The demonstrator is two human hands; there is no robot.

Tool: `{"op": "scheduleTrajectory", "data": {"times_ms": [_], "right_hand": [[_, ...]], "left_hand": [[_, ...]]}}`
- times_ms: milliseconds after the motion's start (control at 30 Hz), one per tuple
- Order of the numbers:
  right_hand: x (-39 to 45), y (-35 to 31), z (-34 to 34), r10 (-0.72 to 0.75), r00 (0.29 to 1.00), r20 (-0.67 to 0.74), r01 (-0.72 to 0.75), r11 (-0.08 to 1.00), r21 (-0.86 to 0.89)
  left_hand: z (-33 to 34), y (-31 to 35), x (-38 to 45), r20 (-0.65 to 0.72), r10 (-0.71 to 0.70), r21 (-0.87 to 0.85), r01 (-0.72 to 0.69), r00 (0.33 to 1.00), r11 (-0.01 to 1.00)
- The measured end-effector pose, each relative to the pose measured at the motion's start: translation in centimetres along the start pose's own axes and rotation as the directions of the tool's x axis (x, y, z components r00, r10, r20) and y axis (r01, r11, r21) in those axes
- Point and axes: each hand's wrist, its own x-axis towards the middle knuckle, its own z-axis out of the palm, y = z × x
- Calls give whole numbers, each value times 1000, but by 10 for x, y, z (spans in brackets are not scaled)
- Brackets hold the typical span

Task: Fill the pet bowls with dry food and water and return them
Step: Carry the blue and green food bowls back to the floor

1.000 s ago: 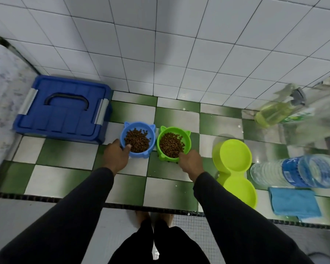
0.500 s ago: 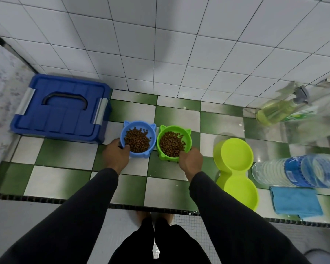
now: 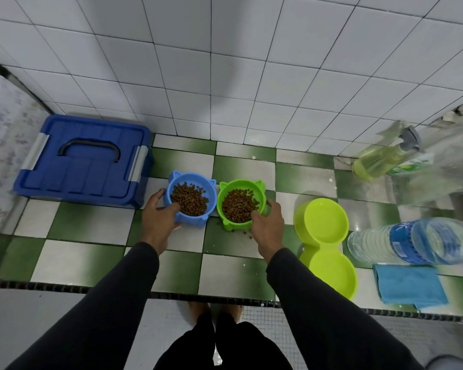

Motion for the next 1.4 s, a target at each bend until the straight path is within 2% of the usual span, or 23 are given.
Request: {"op": "scheduleTrajectory", "data": {"times_ms": [167, 267, 467, 967, 1400], "right_hand": [[-11, -7, -11, 39, 998, 44, -47, 977, 206], [-17, -16, -22, 52, 995, 82, -79, 926, 370], [-38, -47, -44, -17, 996, 90, -37, 829, 557], [-70, -123, -73, -124, 990, 65, 47, 734, 677], [-81, -134, -88, -175, 981, 82, 75, 738, 671]], "left_hand": [[1, 6, -13, 52, -12, -160, 20, 999, 987], [1, 13, -25, 69, 4, -239, 12, 998, 971], [-2, 39, -47, 36, 52, -348, -37, 998, 937], [-3, 100, -87, 33, 193, -485, -153, 981, 861], [0, 116, -108, -11, 233, -500, -207, 972, 841]]}}
